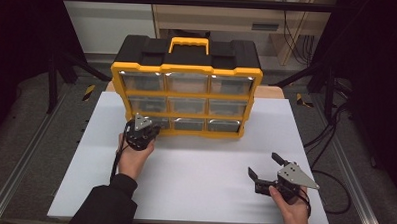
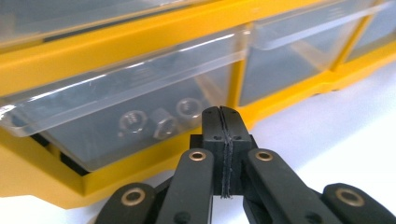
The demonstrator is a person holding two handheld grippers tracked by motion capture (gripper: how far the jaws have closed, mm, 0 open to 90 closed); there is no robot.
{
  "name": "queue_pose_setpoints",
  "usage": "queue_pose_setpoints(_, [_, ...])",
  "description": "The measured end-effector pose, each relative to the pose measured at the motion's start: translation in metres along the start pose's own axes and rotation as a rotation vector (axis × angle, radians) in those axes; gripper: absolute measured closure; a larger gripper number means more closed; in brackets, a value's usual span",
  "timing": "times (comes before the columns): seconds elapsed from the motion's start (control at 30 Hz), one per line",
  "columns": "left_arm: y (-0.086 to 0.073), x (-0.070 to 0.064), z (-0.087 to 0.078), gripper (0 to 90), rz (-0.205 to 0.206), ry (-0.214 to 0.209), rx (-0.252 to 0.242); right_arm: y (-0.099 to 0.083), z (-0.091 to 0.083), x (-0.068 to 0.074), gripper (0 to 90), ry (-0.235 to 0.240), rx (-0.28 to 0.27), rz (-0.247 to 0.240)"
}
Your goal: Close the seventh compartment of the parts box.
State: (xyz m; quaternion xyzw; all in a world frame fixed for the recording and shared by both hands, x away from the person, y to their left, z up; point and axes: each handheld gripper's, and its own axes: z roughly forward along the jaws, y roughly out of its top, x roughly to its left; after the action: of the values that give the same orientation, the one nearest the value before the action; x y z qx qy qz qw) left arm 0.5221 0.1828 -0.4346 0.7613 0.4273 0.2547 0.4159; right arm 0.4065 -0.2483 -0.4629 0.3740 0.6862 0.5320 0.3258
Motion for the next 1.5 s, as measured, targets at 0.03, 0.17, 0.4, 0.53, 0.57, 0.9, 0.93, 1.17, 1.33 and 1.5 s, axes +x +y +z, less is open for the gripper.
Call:
queue_pose_setpoints(0.03, [-0.001,-0.003,-0.002,89.6,0.002,-0.007,-0.008,0.000,0.000,0.000,4.6,0.000,0.000,-0.001])
queue_pose_setpoints(0.17, [-0.002,-0.010,-0.006,89.6,0.020,-0.032,-0.014,0.000,0.000,0.000,4.6,0.000,-0.005,0.000])
queue_pose_setpoints(0.4, [0.001,-0.018,-0.011,86.2,0.039,-0.063,-0.034,0.000,0.000,0.000,4.6,0.001,-0.005,0.005])
queue_pose_setpoints(0.53, [0.001,-0.021,-0.012,71.1,0.050,-0.077,-0.057,0.000,0.000,0.000,4.6,-0.001,-0.004,0.004])
queue_pose_setpoints(0.57, [0.002,-0.022,-0.012,67.7,0.055,-0.080,-0.064,0.000,0.000,0.000,4.6,-0.004,-0.003,-0.001])
queue_pose_setpoints(0.9, [0.004,-0.025,-0.016,37.4,0.004,-0.123,-0.099,-0.001,0.001,0.001,4.6,-0.001,0.002,-0.004])
queue_pose_setpoints(0.93, [0.004,-0.026,-0.017,36.0,0.004,-0.126,-0.103,-0.001,0.001,0.001,4.6,-0.001,-0.001,-0.003])
queue_pose_setpoints(1.17, [0.005,-0.035,-0.021,20.6,0.082,-0.197,-0.153,-0.001,0.000,0.001,4.6,-0.002,-0.004,0.001])
queue_pose_setpoints(1.33, [0.004,-0.043,-0.024,10.1,0.115,-0.254,-0.201,-0.001,0.001,0.001,4.6,0.000,-0.002,0.000])
queue_pose_setpoints(1.5, [0.004,-0.049,-0.026,5.9,0.134,-0.277,-0.232,-0.001,0.001,0.002,4.5,0.000,0.003,0.001])
